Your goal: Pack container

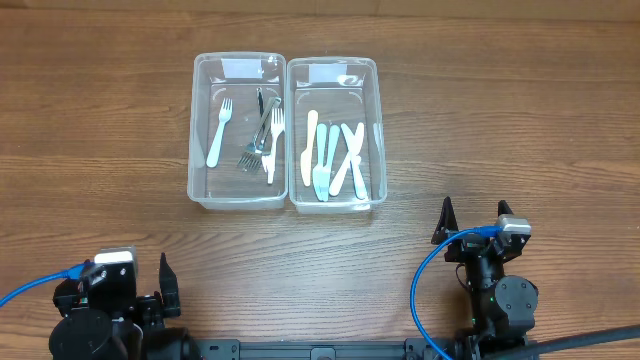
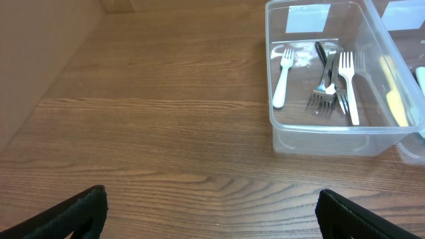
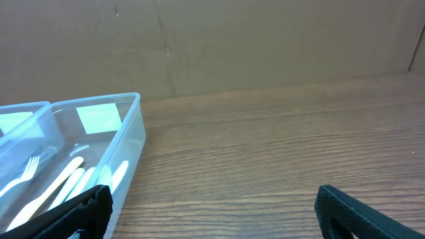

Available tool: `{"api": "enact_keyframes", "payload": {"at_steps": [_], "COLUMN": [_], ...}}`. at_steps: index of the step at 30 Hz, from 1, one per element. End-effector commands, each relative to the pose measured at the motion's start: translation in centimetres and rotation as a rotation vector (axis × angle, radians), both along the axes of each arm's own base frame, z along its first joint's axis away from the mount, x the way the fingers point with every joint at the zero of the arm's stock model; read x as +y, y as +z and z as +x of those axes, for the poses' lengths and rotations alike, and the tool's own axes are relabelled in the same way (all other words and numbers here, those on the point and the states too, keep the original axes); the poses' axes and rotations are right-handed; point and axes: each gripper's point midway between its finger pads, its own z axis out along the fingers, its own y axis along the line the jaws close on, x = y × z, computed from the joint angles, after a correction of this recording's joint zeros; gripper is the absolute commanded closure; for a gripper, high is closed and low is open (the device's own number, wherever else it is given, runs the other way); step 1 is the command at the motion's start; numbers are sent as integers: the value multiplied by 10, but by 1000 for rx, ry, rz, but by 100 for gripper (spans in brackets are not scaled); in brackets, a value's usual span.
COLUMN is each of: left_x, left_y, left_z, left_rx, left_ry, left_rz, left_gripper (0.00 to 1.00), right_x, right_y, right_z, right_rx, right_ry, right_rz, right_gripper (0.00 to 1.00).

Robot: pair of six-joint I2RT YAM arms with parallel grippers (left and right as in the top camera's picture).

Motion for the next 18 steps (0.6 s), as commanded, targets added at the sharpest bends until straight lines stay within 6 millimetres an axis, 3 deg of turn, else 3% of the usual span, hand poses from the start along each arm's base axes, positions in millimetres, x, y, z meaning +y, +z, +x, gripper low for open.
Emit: {"api": "enact_keyframes", "payload": {"at_steps": [1,7,12,18], "left_x": [0,1,-26,-44], "left_y": [-1,1,22,3], "left_z": [0,0,20,54], "left_rx": [3,-3,-173,-350], "left_ry": [-12,-6,-152,-257], "left_rz": [20,22,-41,-85], "left_gripper": [0,0,0,0], "right_x": [2,2,2,2], "right_y": [6,5,6,6], "right_z": [-1,-1,-1,-1], "right_rx": [-21,-20,-21,-21], "right_ry": [10,10,10,10], "right_rz": [-1,-1,-1,-1], "right_gripper": [0,0,0,0]}}
